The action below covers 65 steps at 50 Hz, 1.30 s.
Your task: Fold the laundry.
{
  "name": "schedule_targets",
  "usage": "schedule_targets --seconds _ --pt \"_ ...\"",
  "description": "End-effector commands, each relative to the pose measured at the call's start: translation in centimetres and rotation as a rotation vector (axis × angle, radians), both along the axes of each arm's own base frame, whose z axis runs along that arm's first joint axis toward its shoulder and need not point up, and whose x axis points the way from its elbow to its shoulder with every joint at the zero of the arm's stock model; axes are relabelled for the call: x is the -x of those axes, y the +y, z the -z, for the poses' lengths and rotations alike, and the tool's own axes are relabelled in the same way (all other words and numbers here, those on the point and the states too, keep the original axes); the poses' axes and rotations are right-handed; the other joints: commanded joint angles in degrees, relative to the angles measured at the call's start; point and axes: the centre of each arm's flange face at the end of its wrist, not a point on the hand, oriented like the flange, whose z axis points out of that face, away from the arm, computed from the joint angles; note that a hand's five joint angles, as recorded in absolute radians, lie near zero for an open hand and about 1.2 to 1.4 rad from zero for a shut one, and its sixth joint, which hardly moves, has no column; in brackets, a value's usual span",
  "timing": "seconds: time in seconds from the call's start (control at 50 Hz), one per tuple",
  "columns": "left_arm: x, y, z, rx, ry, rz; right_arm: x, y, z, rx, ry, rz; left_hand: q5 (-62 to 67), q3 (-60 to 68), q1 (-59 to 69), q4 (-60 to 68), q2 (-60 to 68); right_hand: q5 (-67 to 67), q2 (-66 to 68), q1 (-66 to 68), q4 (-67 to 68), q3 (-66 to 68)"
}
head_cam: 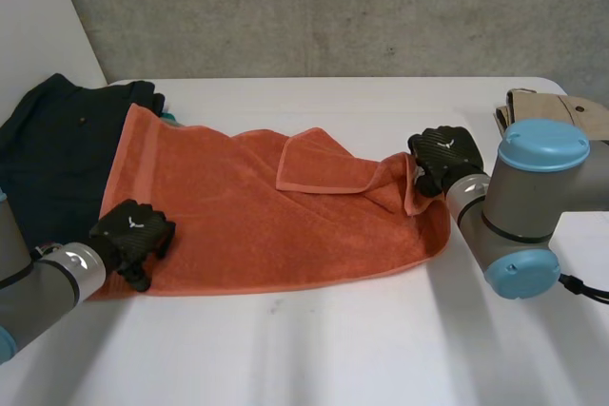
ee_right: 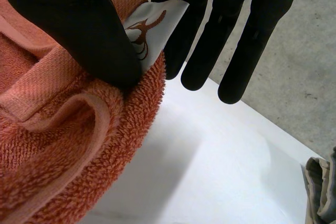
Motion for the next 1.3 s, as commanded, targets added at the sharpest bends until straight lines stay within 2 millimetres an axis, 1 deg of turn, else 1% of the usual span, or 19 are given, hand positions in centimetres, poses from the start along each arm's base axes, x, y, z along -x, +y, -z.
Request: schedule_targets --seconds 0.02,0.16,0.32,0.38,0.42,0.44,0.5,0.52,0.6,0.62,0.68,0.74,0.9,1.0,1.04,1.1,1.14,1.22,1.3 --pt "0.4 -0.8 -0.5 0.042 0.003 0.011 -0.2 0.3 0.0 0.002 0.002 -0.009 18.3 12.6 15.6 12.7 12.6 13.0 12.6 16.7 11.6 12.3" --pt "0.7 -1.3 -0.5 0.054 0.005 0.019 -0.2 0.3 -0.1 0.008 0.004 -0.010 37.1 31.4 34.4 31.5 31.4 13.0 12.6 16.7 11.6 12.3" --pt "0.6 -2.1 -1.5 0.076 0.025 0.003 -0.2 0.3 -0.4 0.010 0.005 -0.010 37.1 31.5 34.4 31.5 31.4 13.0 12.6 16.7 11.6 12.3" --pt "0.5 -2.3 -3.0 0.097 0.039 -0.011 -0.1 0.3 -1.9 0.043 0.007 -0.006 37.1 31.5 34.4 31.5 31.4 13.0 12.6 16.7 11.6 12.3" --pt "0.6 -2.2 -5.3 0.142 0.059 -0.016 0.2 0.3 -3.6 0.078 0.013 -0.001 37.1 31.5 34.4 31.5 31.4 13.0 12.6 16.7 11.6 12.3" --pt "0.5 -2.1 -7.9 0.194 0.088 -0.024 0.7 0.3 -6.1 0.125 0.014 0.013 37.1 31.5 34.4 31.5 31.4 13.0 12.6 16.7 11.6 12.3" --pt "0.6 -1.7 -12.3 0.278 0.160 -0.042 2.1 0.5 -10.9 0.215 0.000 0.041 37.1 31.5 34.4 31.5 31.4 13.0 12.6 16.7 11.6 12.3" --pt "0.6 -1.3 -15.3 0.329 0.224 -0.056 3.3 0.7 -14.2 0.282 -0.019 0.066 37.1 31.5 34.4 31.5 31.4 13.0 12.6 16.7 11.6 12.3" --pt "0.8 0.2 -22.1 0.429 0.404 -0.059 5.6 2.1 -20.5 0.394 -0.066 0.115 37.1 31.5 34.4 31.5 31.4 13.0 12.6 16.7 11.6 12.3" --pt "0.9 0.6 -23.1 0.442 0.437 -0.055 5.9 2.2 -21.0 0.397 -0.070 0.122 37.1 31.5 34.4 31.5 31.4 13.0 12.6 16.7 11.6 12.3" --pt "1.3 1.0 -25.1 0.428 0.539 -0.051 6.6 2.4 -21.5 0.371 -0.067 0.129 37.1 31.5 34.4 31.5 31.4 13.0 12.6 16.7 11.6 12.3" --pt "2.2 0.7 -25.1 0.396 0.548 -0.036 6.7 2.5 -20.9 0.328 -0.051 0.111 37.1 31.5 34.4 31.5 31.4 13.0 12.6 16.7 11.6 12.3" --pt "5.5 -3.2 -19.1 0.221 0.354 -0.068 6.0 1.2 -17.2 0.221 0.044 0.069 37.1 31.5 34.4 31.5 31.4 13.0 12.6 16.7 11.6 12.3" --pt "6.4 -6.9 -19.0 0.304 0.284 -0.123 4.9 -1.0 -16.2 0.244 0.059 0.084 37.1 31.5 34.4 31.5 31.4 13.0 12.6 16.7 11.6 12.3" --pt "6.6 -8.1 -20.0 0.359 0.296 -0.137 4.4 -2.0 -16.8 0.296 0.029 0.097 37.1 31.5 34.4 31.5 31.4 13.0 12.6 16.7 11.6 12.3" --pt "7.3 -9.6 -23.7 0.497 0.378 -0.140 3.6 -4.6 -19.3 0.469 -0.108 0.145 37.1 31.5 34.4 31.5 31.4 13.0 12.6 16.7 11.6 12.3" --pt "7.6 -9.8 -28.3 0.654 0.482 -0.117 3.6 -6.2 -21.7 0.609 -0.262 0.186 37.1 31.5 34.4 31.5 31.4 13.0 12.6 16.7 11.6 12.3" --pt "7.5 -9.2 -34.4 0.895 0.672 -0.080 4.2 -7.3 -24.8 0.789 -0.511 0.212 37.1 31.5 34.4 31.5 31.4 13.0 12.6 16.7 11.6 12.3" --pt "7.3 -8.8 -36.3 0.961 0.787 -0.082 3.9 -7.1 -25.4 0.841 -0.590 0.184 37.1 31.5 34.4 31.5 31.4 13.0 12.6 16.7 11.6 12.3"
